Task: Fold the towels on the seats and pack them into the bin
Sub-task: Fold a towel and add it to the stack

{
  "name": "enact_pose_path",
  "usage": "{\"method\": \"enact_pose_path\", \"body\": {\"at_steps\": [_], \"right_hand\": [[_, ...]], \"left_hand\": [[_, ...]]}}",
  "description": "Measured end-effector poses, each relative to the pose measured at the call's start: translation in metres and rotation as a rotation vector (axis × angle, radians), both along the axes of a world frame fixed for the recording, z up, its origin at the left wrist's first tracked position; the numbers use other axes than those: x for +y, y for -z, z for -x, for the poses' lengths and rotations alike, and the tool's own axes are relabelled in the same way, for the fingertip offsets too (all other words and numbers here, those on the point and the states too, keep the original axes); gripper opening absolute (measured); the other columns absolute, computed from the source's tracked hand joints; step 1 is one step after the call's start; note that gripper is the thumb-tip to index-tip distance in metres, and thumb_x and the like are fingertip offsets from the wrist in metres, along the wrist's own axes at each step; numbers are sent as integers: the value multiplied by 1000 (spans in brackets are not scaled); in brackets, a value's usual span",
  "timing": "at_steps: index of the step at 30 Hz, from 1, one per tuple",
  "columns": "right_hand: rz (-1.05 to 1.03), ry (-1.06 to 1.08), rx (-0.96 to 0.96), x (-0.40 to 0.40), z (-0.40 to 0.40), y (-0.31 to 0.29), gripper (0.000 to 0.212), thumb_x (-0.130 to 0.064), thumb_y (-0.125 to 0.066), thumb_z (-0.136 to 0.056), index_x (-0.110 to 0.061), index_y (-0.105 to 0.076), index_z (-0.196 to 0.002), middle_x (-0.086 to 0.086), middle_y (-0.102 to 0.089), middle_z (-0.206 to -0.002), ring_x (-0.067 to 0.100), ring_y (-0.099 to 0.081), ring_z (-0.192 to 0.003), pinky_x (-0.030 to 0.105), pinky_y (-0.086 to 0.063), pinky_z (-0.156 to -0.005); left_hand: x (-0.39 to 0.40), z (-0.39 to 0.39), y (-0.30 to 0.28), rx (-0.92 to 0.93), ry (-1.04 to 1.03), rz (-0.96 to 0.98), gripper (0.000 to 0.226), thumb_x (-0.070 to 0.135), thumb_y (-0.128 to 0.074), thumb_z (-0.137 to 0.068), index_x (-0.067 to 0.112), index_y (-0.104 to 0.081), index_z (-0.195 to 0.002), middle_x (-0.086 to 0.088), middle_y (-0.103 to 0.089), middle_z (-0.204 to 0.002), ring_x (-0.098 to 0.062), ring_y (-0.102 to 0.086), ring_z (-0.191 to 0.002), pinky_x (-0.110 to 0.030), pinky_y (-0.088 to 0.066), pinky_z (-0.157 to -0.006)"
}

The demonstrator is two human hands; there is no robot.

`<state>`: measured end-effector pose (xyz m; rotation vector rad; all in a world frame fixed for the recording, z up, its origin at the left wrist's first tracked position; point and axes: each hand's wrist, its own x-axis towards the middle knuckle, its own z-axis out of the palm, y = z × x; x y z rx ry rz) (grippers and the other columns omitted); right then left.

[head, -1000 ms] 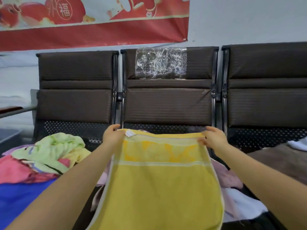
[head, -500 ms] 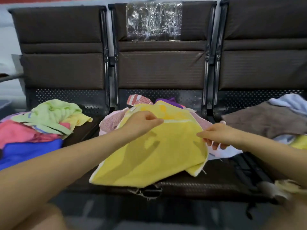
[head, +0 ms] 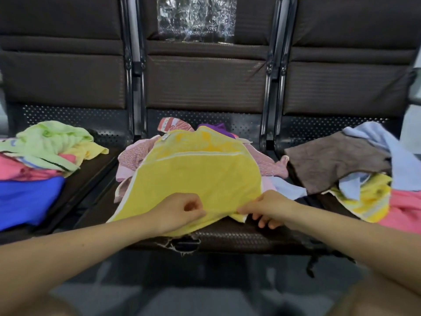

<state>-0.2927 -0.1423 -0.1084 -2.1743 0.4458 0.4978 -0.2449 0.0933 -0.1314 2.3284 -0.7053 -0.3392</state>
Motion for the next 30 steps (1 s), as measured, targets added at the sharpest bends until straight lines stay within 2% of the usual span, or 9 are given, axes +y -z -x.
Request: {"method": "enact_pose_path", "body": {"at_steps": [3, 5, 8, 11, 14, 17, 20, 25, 30], "right_hand": [[340, -206, -26, 5, -6, -2, 38, -48, -70, -80, -16, -53, -69, -3, -54, -55, 7, -45, -33, 18, -34, -36], [359, -230, -105, 7, -12, 4, 37, -43, -70, -81, -16, -53, -63, -3, -52, -48, 10, -45, -35, 18, -35, -37], [69, -145, -251, 10, -17, 13, 26, -19, -67, -84, -15, -52, -63, 1, -52, -54, 14, -50, -51, 18, -40, -42], [-280, 69, -395, 10, -26, 8, 32, -4, -60, -87, -16, -46, -60, 0, -47, -57, 15, -47, -58, 25, -42, -56], [-554, 251, -502, -1, -36, -13, 23, -8, -58, -80, -16, -43, -66, 4, -41, -68, 19, -43, -71, 32, -40, -71], [-693, 213, -418, -21, -31, -34, 14, -16, -59, -73, -16, -45, -76, 9, -46, -75, 21, -47, -70, 30, -43, -68], [-483, 64, -289, -42, -15, -37, 18, -10, -56, -88, -16, -48, -73, 5, -48, -72, 18, -46, -67, 28, -44, -63], [-332, 36, -79, -63, 17, -16, 21, 1, -52, -90, -14, -53, -75, 1, -58, -63, 10, -57, -58, 23, -47, -60], [225, -169, -118, -56, 34, 3, 12, -7, -59, -83, -11, -48, -84, 5, -49, -70, 14, -45, -63, 24, -34, -53]], "left_hand": [[3, -1, -1, 135, -178, 161, 20, 23, -59, -93, 15, -56, -75, 10, -52, -69, -5, -45, -66, -20, -32, -59], [3, -2, -1, 189, -257, 202, 20, 25, -56, -94, 11, -56, -80, 3, -52, -76, -11, -46, -71, -22, -32, -62], [5, -4, -1, 211, -324, 219, 21, 29, -54, -94, 13, -55, -81, -1, -51, -79, -15, -44, -75, -29, -31, -65], [6, -5, -1, 226, -322, 208, 24, 31, -52, -96, 14, -53, -80, -1, -48, -77, -15, -42, -73, -30, -30, -64], [5, -3, -1, 188, -267, 171, 27, 33, -47, -98, 11, -53, -85, -1, -48, -79, -15, -43, -74, -31, -31, -66], [5, 2, 2, 86, -217, 160, 35, 37, -40, -101, 6, -55, -92, -5, -55, -84, -19, -50, -80, -34, -37, -77], [11, 3, 12, -59, -155, 92, 34, 38, -39, -100, 12, -60, -96, -3, -60, -95, -16, -54, -92, -35, -41, -90], [28, 5, 26, -245, -27, -73, 58, 64, -28, -76, 24, -61, -104, 11, -51, -101, -7, -47, -99, -21, -36, -86], [36, 11, 28, -278, -11, -119, 63, 63, -27, -75, 25, -60, -113, 8, -49, -109, -8, -41, -107, -18, -30, -87]]}}
